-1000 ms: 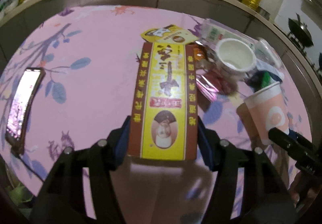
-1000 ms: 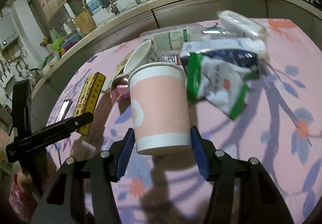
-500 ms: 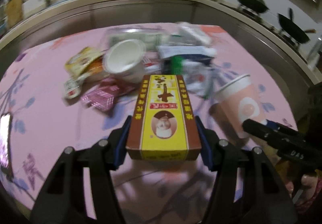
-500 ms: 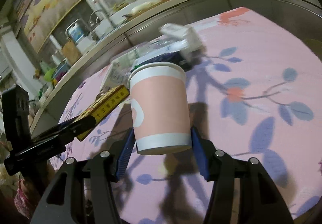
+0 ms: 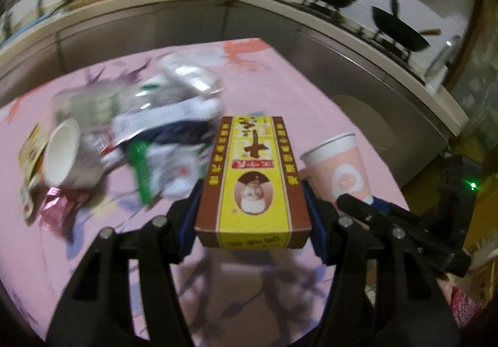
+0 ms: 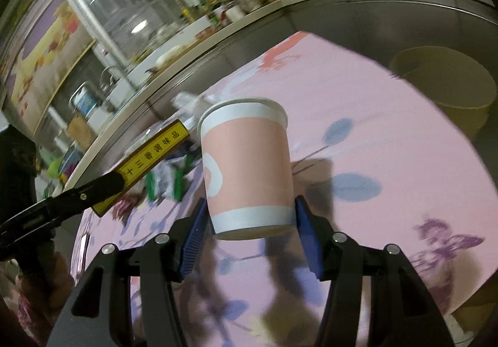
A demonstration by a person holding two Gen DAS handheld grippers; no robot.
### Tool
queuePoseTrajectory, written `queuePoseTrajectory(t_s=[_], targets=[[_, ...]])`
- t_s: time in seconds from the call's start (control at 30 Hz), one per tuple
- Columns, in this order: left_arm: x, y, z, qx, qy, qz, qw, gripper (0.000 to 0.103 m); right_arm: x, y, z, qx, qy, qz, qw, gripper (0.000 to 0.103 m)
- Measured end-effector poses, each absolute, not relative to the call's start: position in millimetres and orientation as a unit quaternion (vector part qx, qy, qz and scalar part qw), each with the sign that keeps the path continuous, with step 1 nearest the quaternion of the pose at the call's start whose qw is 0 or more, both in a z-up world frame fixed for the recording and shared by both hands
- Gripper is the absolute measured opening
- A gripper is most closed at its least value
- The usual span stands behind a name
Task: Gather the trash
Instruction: 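Carry the yellow box and pink cup with both tools to the beige bin, then open both tools over the bin to drop the box and cup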
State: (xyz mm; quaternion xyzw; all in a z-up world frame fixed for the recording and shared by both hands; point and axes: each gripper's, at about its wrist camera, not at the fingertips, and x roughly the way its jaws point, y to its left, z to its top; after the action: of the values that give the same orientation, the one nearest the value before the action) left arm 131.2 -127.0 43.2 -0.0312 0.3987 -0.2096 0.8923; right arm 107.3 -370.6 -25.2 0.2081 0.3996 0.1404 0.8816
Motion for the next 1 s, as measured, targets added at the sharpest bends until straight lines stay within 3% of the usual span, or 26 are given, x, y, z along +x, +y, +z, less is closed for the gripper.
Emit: queuePoseTrajectory(t_s=[0.4, 0.73, 0.8, 0.87, 1.0], targets=[[206.7, -280.2, 52.9, -0.002, 0.404, -0.333, 0.852, 0.057, 133.8, -503.1, -14.8, 0.28, 0.35, 0.025, 0.894, 0.054], [284.6, -419.4, 13.4, 0.033, 0.458, -0.375, 0.805, 0.057, 164.1, -596.0, -37.0, 0.293, 0.35, -0.069, 0.887, 0.056], [296.7, -433.0, 2.0, 0.032, 0.472, -0.369, 0.8, 0.057, 166.3, -608.9, -45.1, 0.298, 0.352, -0.076, 0.884, 0.06], [306.8, -440.8, -8.5, 0.024, 0.491, -0.361, 0.793, 0.059, 169.3, -614.2, -50.6, 0.297, 0.355, -0.085, 0.882, 0.073], [315.4, -444.4, -19.2, 0.008, 0.512, -0.344, 0.787, 0.062, 168.3, -619.4, -51.0, 0.304, 0.345, -0.092, 0.883, 0.074]])
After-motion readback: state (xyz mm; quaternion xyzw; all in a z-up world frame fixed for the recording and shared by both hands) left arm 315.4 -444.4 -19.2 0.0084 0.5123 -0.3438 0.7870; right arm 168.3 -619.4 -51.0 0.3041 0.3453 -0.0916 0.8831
